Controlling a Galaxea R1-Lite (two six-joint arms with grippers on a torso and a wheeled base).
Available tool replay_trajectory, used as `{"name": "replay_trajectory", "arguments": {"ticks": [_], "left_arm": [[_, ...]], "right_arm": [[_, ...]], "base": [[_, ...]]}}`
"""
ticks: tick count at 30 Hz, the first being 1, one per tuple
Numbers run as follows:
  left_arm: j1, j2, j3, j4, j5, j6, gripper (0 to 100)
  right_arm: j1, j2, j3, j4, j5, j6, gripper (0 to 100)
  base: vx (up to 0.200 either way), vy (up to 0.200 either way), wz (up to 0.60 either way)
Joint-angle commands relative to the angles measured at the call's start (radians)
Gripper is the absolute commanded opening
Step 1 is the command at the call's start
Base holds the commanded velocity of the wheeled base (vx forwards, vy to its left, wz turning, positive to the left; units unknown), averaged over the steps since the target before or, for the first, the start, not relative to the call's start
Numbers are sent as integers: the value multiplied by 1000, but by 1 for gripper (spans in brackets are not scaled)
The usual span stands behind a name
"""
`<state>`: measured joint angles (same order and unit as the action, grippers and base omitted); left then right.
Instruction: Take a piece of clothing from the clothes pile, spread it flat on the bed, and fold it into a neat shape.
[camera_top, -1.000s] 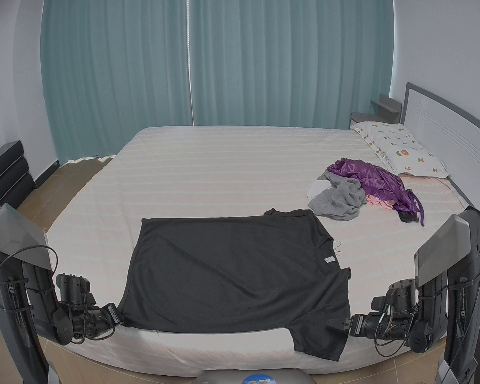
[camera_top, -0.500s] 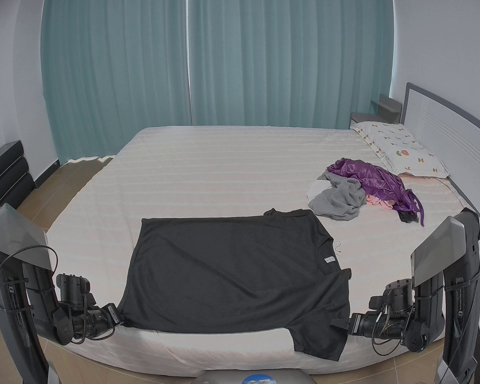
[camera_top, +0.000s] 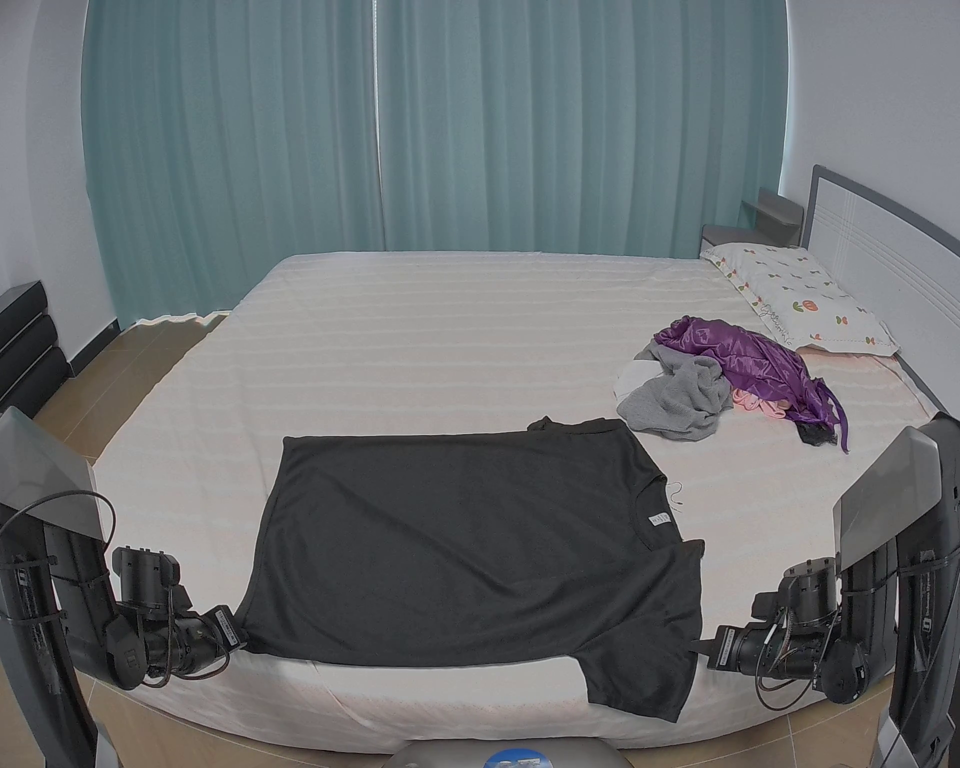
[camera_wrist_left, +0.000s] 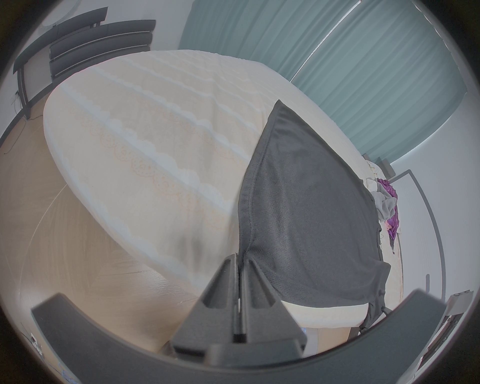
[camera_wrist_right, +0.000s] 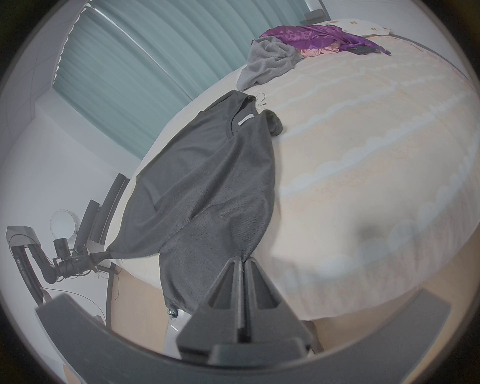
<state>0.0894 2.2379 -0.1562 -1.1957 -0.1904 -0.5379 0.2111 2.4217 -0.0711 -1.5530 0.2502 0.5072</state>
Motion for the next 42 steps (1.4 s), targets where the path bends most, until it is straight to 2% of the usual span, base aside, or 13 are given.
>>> {"name": "replay_trajectory", "arguments": {"ticks": [1,6,10,13,18,22,24,27,36,42], "left_arm": [[1,-7,3,-1,0,-1,0],[7,-47,12,-1,5,1,0],[12,-53,21,-1,5,7,0],[13,-89,43,-15,9,13,0],[15,-84,67,-51,14,41,0],[20,-93,98,-67,16,78,0],[20,-95,101,-67,16,81,0],[20,-101,135,-67,42,148,0],[21,-113,155,-61,65,188,0],[23,-150,156,15,75,231,0]], "right_arm": [[-32,-56,40,-16,12,-1,0],[-71,-121,71,-12,67,5,0],[-75,-141,71,-2,72,10,0],[-68,-217,71,137,81,-3,0],[-85,-335,71,280,124,-22,0],[-105,-428,71,401,130,-72,0],[-105,-432,71,409,132,-75,0],[-110,-458,71,490,135,-102,0],[-121,-463,71,567,138,-145,0],[-134,-487,71,605,138,-156,0]], "base": [[0,0,0],[0,0,0],[0,0,0],[0,0,0],[0,0,0],[0,0,0],[0,0,0],[0,0,0],[0,0,0],[0,0,0]]}}
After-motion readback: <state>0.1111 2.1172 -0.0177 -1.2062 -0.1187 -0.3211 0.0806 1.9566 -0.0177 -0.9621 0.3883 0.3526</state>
